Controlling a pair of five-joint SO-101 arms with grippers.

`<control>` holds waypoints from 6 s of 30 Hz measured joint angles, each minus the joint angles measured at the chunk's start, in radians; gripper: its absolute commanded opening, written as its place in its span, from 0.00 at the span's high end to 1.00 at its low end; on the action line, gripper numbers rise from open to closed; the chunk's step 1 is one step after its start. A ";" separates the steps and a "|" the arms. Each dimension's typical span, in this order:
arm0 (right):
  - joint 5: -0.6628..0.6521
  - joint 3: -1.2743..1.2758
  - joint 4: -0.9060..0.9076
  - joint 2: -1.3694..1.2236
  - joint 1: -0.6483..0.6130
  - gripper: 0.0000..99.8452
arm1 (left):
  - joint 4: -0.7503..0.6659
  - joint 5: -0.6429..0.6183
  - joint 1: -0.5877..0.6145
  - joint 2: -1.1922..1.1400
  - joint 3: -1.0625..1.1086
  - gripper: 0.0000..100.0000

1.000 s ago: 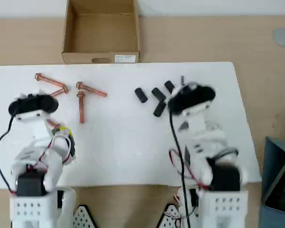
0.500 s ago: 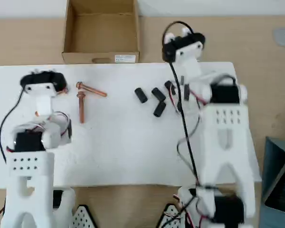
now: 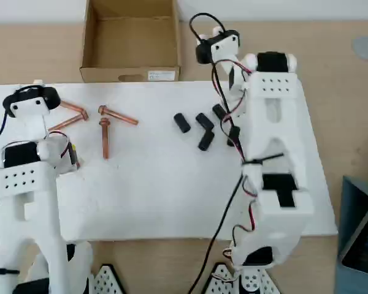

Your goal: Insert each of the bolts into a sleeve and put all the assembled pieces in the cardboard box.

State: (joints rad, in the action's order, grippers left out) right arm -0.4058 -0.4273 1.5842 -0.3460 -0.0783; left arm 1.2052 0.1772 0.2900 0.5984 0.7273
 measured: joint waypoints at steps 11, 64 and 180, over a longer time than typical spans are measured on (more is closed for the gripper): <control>-0.049 -0.347 0.138 -0.308 -0.020 0.80 | 0.000 0.000 0.000 -0.012 0.000 0.91; -0.043 -0.628 0.180 -0.437 -0.043 0.99 | 0.127 0.000 0.000 -0.018 -0.064 0.92; -0.017 0.287 0.180 0.482 0.178 0.99 | 0.539 -0.632 -0.002 -1.718 -2.329 1.00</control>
State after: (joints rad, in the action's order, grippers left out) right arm -0.4227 -0.1404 1.7637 0.1358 0.0997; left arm 1.7438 -0.4549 0.2885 -1.1201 -1.6019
